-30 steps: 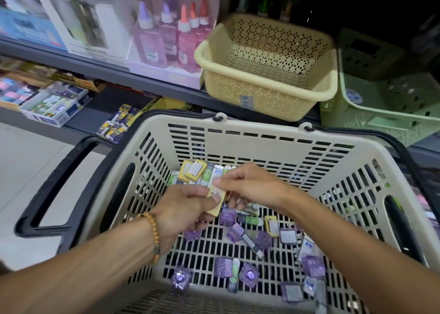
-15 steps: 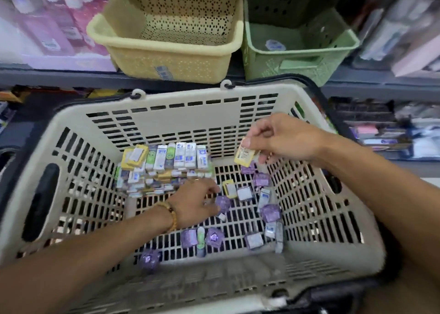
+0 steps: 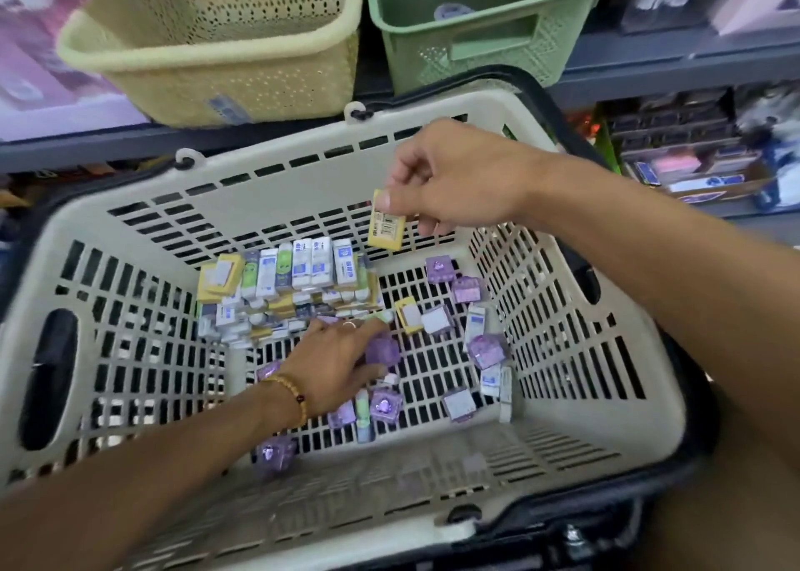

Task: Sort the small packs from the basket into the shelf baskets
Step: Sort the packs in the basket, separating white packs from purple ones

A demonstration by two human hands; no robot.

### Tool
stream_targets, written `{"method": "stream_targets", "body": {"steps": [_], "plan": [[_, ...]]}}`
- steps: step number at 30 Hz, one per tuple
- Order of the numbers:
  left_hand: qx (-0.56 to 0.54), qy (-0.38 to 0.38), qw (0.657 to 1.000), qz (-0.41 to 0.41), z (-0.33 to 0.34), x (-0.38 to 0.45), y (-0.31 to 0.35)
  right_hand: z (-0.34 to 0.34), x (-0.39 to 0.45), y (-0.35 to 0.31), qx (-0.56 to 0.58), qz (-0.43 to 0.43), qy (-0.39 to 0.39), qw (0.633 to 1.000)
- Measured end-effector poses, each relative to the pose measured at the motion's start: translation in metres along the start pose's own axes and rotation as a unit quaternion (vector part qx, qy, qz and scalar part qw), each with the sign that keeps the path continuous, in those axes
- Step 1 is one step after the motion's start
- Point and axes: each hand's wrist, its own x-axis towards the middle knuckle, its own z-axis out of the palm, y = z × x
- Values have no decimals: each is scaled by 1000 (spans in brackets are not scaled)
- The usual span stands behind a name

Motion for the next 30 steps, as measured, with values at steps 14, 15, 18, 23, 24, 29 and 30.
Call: {"method": "stream_targets", "body": {"steps": [14,15,18,23,24,29,30], "plan": [[70,-152,978,128,-1,0,-8,7,-2,-1,-6,9,3,1000],[91,-159,975,129,1,-2,-10,7,-2,0,-8,10,3,1000],[123,-142,974,128,13,-8,-11,8,-3,1,-16,16,-1,1000],[90,-115,979,142,17,-10,-12,10,-1,2,-23,21,-7,999],[64,-122,982,129,14,-10,-13,10,0,3,-24,20,-9,999],[-35,-11,997,64,-2,-12,-14,10,2,4,-25,21,-11,999],[-29,36,997,56,-2,-8,-10,11,3,3,-25,22,-10,999]]}}
